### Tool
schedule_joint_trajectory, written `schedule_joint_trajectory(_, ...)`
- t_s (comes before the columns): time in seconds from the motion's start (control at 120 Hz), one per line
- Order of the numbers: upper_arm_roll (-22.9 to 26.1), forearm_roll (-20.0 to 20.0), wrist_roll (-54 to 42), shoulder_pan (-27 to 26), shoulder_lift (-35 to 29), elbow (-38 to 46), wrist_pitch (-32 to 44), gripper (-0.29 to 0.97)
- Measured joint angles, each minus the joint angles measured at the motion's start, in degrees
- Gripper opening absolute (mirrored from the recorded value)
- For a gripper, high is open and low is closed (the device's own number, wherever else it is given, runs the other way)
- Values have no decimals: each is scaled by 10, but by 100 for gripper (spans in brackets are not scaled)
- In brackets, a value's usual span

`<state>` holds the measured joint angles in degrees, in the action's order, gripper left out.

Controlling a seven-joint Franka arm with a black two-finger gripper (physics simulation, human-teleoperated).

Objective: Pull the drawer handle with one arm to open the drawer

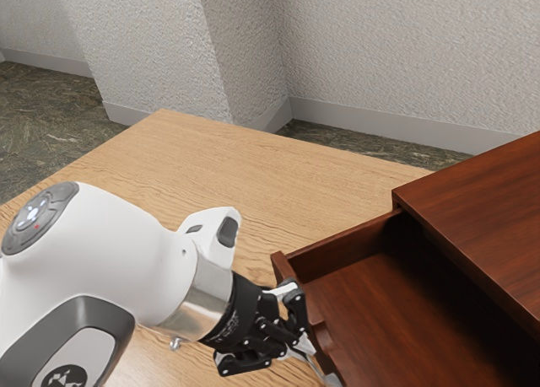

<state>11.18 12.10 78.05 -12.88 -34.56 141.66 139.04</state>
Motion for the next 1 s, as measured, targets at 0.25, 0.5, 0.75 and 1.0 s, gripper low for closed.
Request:
schedule_joint_trajectory(0.25, -6, -1, 0, -5, -11, 0, -5, -3)
schedule_joint_trajectory(0.5, -31, 0, -2, -14, -25, 3, -17, 35)
schedule_joint_trajectory(0.75, -86, -31, -3, -8, 108, -269, -259, 56)
schedule_joint_trajectory(1.0, -84, -89, -3, -9, 241, -479, -493, 62)
